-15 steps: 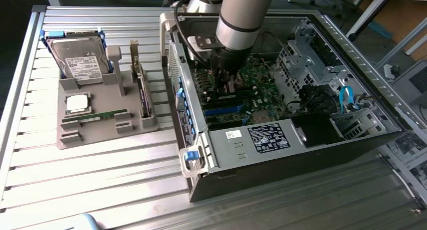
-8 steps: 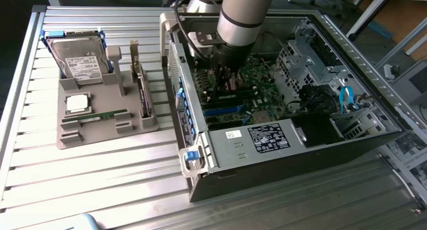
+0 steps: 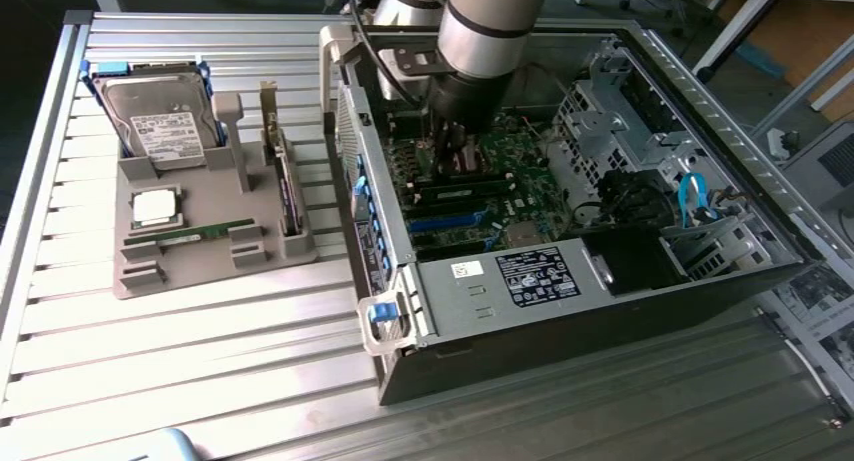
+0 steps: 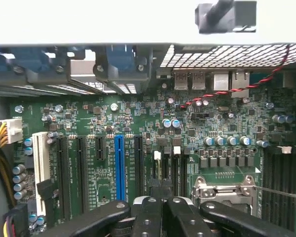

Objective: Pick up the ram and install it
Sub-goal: 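Press down the ram until it locks into place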

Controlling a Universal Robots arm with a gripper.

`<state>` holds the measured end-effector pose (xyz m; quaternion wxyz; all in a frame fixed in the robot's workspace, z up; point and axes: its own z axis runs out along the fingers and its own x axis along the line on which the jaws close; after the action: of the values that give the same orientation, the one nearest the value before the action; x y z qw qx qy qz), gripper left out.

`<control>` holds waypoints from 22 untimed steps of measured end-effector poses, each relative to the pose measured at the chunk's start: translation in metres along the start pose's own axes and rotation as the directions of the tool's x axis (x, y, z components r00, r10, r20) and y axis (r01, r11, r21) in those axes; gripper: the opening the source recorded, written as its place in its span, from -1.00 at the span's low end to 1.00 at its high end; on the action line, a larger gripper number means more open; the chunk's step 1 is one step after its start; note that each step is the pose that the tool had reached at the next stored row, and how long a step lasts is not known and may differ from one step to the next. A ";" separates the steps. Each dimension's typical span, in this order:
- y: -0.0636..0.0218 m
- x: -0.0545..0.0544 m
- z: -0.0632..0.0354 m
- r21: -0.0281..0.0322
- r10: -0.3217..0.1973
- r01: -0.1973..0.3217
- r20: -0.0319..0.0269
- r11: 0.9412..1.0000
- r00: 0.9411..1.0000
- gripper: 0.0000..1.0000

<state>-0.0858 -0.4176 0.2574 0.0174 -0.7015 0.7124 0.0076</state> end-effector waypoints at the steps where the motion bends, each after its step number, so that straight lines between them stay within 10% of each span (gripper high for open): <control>1: 0.0000 0.000 -0.0021 0.000 0.000 0.000 0.000 1.000 1.000 -0.79; 13: -0.0010 -0.001 -0.0291 0.000 0.000 0.000 0.000 1.000 1.000 -0.79; 22: -0.0176 -0.002 -0.0347 -0.004 0.000 0.000 0.001 1.000 1.000 -0.79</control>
<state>-0.0686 -0.4176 0.2924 0.0164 -0.7015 0.7125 0.0093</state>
